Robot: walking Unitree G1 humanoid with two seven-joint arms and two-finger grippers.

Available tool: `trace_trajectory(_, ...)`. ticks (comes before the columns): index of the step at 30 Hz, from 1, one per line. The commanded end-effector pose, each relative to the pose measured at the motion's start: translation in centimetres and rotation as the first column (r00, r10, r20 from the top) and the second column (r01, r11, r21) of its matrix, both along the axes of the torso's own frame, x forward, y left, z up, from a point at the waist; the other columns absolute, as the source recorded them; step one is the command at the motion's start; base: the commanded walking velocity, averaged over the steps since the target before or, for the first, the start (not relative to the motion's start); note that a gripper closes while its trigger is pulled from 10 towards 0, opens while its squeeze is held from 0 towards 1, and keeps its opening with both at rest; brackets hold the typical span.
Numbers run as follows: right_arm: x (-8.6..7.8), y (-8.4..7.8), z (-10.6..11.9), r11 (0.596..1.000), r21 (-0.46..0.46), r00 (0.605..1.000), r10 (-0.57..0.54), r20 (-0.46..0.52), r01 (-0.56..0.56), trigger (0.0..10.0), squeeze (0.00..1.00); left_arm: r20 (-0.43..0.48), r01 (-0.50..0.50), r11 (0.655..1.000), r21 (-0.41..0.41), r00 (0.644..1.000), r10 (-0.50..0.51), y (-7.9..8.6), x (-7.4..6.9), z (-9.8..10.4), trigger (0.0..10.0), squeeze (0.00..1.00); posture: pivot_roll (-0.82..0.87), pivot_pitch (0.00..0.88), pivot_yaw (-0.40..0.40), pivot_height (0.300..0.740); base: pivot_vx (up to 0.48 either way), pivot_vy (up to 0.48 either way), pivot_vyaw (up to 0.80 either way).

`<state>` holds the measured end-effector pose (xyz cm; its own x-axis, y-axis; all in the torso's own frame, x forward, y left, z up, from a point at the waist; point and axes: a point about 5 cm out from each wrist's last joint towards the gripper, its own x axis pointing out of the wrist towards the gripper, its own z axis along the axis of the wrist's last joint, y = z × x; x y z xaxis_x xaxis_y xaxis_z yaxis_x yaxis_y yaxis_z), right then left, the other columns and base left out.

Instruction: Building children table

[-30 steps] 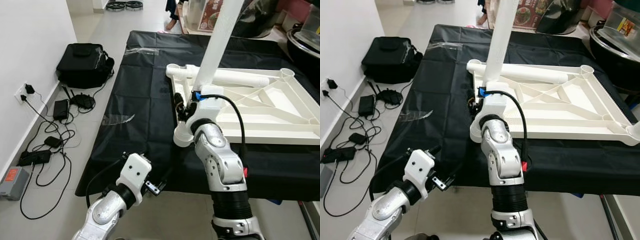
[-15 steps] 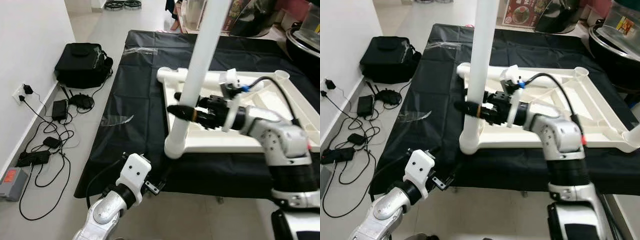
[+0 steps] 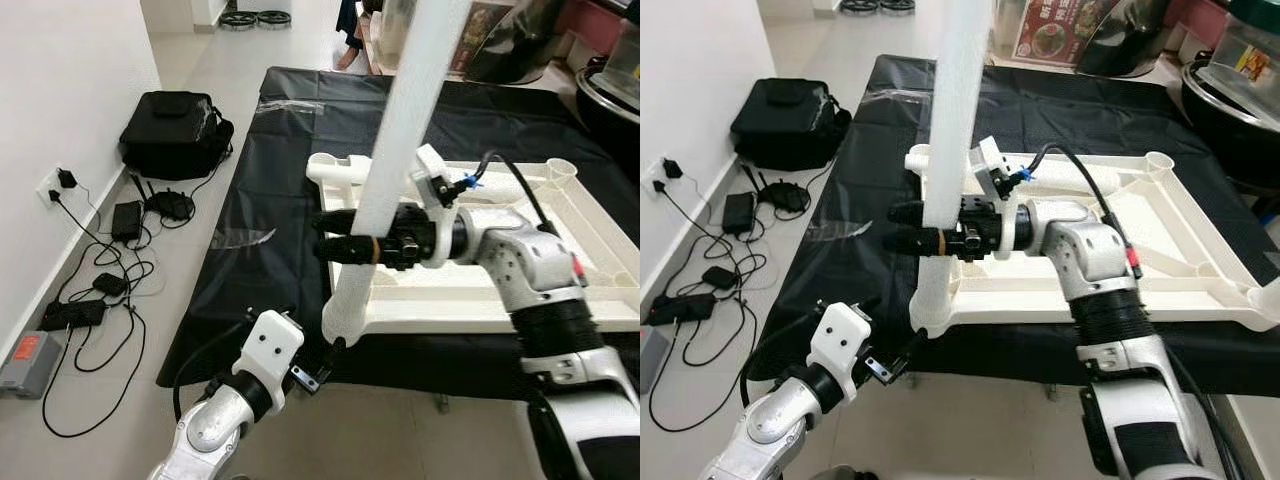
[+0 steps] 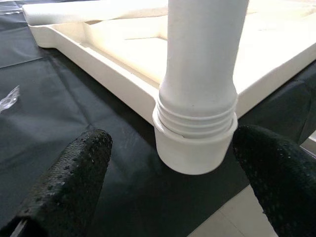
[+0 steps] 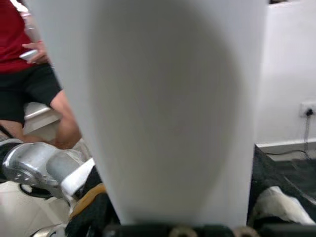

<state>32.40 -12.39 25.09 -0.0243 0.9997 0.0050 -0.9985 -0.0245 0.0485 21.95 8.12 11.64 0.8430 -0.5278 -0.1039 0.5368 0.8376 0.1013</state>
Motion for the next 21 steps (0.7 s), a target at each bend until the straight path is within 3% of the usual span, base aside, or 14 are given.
trace_trajectory(1,-0.1,0.4,-0.3,0.998,-0.013,0.998,0.053,-0.030,-0.054,0.0,0.00,-0.009,0.004,1.000,0.003,1.000,-0.004,-0.2,-0.2,-0.2,10.0,0.00,0.16,0.079,-0.103,0.740,0.000,0.000,0.00)
trace_trajectory(5,0.9,-0.1,-0.4,0.998,-0.012,0.998,-0.061,-0.019,0.060,0.0,0.00,-0.004,0.003,1.000,0.004,1.000,-0.002,-0.1,-0.1,-0.2,10.0,0.00,0.16,0.083,-0.104,0.740,0.000,0.000,0.00)
trace_trajectory(8,0.9,-0.3,-0.4,0.997,-0.008,0.997,-0.076,-0.012,0.076,0.0,0.00,-0.003,0.003,1.000,0.004,1.000,-0.003,-0.1,-0.1,-0.1,10.0,0.00,0.16,0.083,-0.104,0.740,0.000,0.000,0.00)
trace_trajectory(10,1.9,-0.8,-0.4,0.967,0.002,0.966,-0.254,0.046,0.254,0.0,0.00,-0.002,0.003,1.000,0.004,1.000,-0.003,-0.1,-0.1,-0.1,10.0,0.00,0.16,0.083,-0.101,0.740,0.000,0.000,0.00)
trace_trajectory(11,1.9,-0.8,-0.4,0.967,0.002,0.966,-0.254,0.046,0.254,0.0,0.00,-0.002,0.003,1.000,0.004,1.000,-0.003,-0.1,-0.1,-0.1,10.0,0.00,0.16,0.083,-0.101,0.740,0.000,0.000,0.00)
trace_trajectory(12,2.4,-1.0,-0.4,0.942,0.008,0.940,-0.334,0.072,0.334,0.0,0.00,-0.002,0.003,1.000,0.004,1.000,-0.003,-0.1,-0.1,-0.1,10.0,0.00,0.16,0.083,-0.101,0.740,0.000,0.000,0.00)
trace_trajectory(13,3.2,-1.4,-0.8,0.881,-0.002,0.876,-0.470,0.104,0.473,0.0,0.00,-0.001,0.004,1.000,0.004,1.000,-0.004,-0.1,-0.1,-0.1,10.0,0.00,0.15,0.086,-0.097,0.740,0.000,0.000,0.00)
trace_trajectory(14,4.1,-2.1,-1.3,0.782,-0.022,0.780,-0.618,0.102,0.623,0.0,0.00,-0.002,0.004,1.000,0.004,1.000,-0.004,-0.1,-0.1,-0.1,10.0,0.00,0.15,0.085,-0.098,0.740,0.000,0.000,0.00)
trace_trajectory(16,4.9,-2.9,-2.0,0.656,-0.052,0.658,-0.747,0.097,0.753,0.0,0.00,-0.002,0.004,1.000,0.005,1.000,-0.004,-0.1,-0.1,-0.1,10.0,0.00,0.15,0.085,-0.098,0.740,0.000,0.000,0.00)
trace_trajectory(17,5.3,-3.5,-2.2,0.551,-0.057,0.553,-0.830,0.066,0.833,0.0,0.00,-0.002,0.004,1.000,0.005,1.000,-0.004,-0.1,-0.1,-0.1,10.0,0.00,0.15,0.089,-0.093,0.740,0.000,0.000,0.00)
trace_trajectory(18,5.5,-3.8,-2.4,0.479,-0.061,0.482,-0.875,0.047,0.876,0.0,0.00,-0.001,0.004,1.000,0.006,1.000,-0.004,-0.1,-0.1,-0.1,10.0,0.00,0.15,0.089,-0.093,0.740,0.000,0.000,0.00)
trace_trajectory(19,5.6,-4.4,-2.7,0.343,-0.074,0.347,-0.937,0.050,0.936,0.0,0.00,0.000,0.005,1.000,0.006,1.000,-0.005,0.0,0.0,0.0,10.0,0.00,0.15,0.091,-0.091,0.740,0.000,0.000,0.00)
trace_trajectory(20,5.6,-4.4,-2.7,0.343,-0.074,0.347,-0.937,0.050,0.936,0.0,0.00,0.000,0.005,1.000,0.006,1.000,-0.005,0.0,0.0,0.0,10.0,0.00,0.15,0.091,-0.091,0.740,0.000,0.000,0.00)
trace_trajectory(21,5.6,-4.9,-3.2,0.201,-0.090,0.204,-0.979,0.025,0.975,0.0,0.00,0.000,0.008,1.000,0.008,1.000,-0.008,-0.1,0.0,0.0,10.0,0.00,0.14,0.090,-0.090,0.740,0.000,0.000,0.00)
